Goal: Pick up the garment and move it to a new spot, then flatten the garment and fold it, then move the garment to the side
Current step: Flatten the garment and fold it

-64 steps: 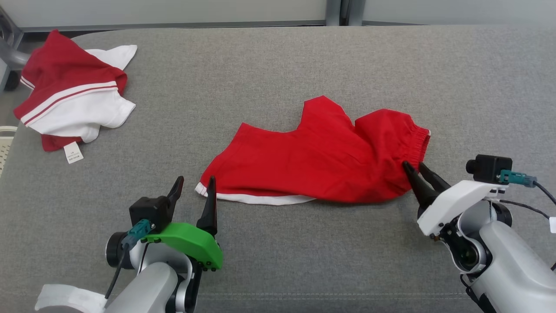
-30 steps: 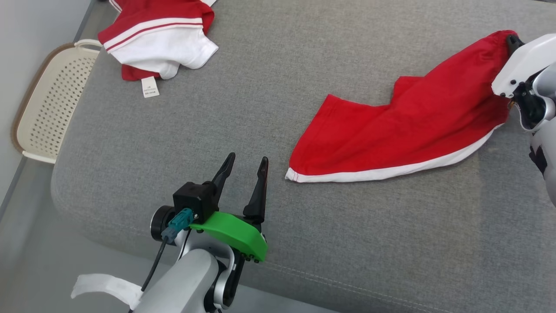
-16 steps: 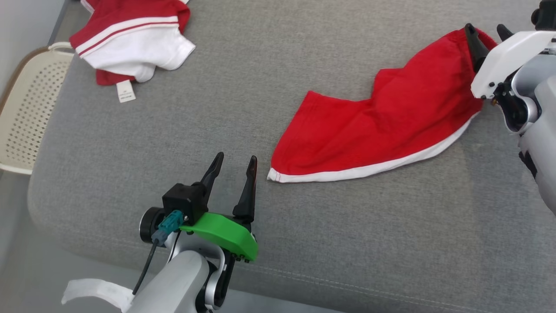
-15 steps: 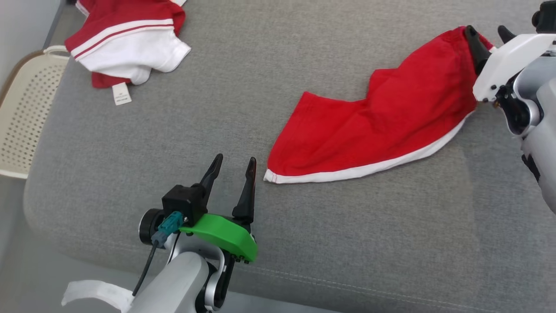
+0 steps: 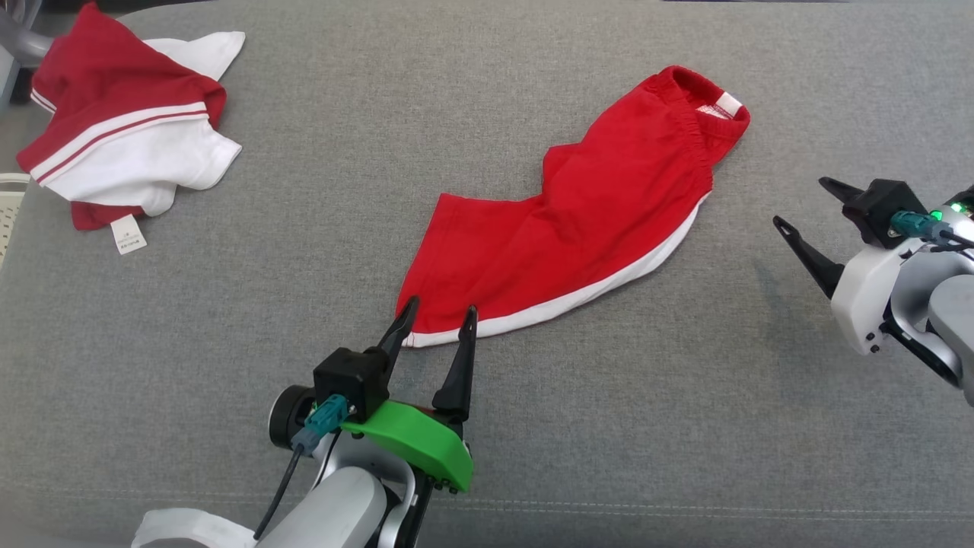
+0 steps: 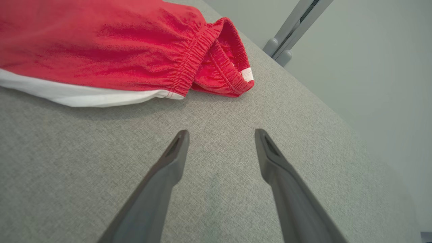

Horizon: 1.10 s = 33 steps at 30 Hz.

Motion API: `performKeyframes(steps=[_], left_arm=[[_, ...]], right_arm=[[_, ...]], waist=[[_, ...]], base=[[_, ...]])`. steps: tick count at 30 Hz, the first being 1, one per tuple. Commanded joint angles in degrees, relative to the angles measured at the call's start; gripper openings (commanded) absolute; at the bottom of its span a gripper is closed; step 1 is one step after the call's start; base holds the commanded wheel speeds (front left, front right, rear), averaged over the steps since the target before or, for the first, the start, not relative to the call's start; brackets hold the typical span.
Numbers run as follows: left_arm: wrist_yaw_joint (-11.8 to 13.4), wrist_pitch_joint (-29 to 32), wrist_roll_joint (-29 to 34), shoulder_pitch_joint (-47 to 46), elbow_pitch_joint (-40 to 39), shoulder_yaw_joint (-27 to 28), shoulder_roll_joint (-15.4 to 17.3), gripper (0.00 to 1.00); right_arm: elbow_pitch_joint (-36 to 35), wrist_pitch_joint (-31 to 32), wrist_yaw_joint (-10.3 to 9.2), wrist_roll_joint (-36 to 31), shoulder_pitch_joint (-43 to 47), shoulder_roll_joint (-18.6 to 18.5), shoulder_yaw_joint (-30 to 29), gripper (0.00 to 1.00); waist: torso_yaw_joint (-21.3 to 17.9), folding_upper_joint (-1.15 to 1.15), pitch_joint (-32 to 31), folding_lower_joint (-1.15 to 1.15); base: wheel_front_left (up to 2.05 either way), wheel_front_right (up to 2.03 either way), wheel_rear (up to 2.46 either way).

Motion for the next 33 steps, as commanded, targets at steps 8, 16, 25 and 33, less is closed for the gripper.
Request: performKeyframes(steps=[8, 16, 25, 33], left_arm=[[0.46, 0.21, 1.03, -1.35, -1.38, -0.09, 0.20, 1.00], [1.03, 0.19, 1.00, -1.14, -2.61, 0.17, 0.74, 1.00], [1.63, 0.10, 0.83, -0.67, -3.31, 0.43, 1.24, 1.00], [2.19, 0.22, 0.74, 0.22, -3.33, 0.35, 1.80, 1.00]], right_arm=[[5.33, -2.25, -0.08, 1.17, -3.70, 2.84, 5.58, 1.00], [11.73, -3.24, -0.08, 6.43, -6.05, 5.55, 9.23, 1.00], [13.10, -5.01, -0.08, 8.15, -8.23, 6.59, 12.45, 0.68], [10.41, -5.94, -0.08, 7.26, -8.04, 5.82, 13.82, 0.00]], waist=[[3.68, 0.00, 2.70, 0.00], [7.63, 0.00, 4.12, 0.00], [8.30, 0.00, 4.15, 0.00], [6.04, 0.00, 2.96, 0.00]], base=[[0.00, 0.00, 0.00], [0.00, 0.00, 0.00], [0.00, 0.00, 0.00], [0.00, 0.00, 0.00]])
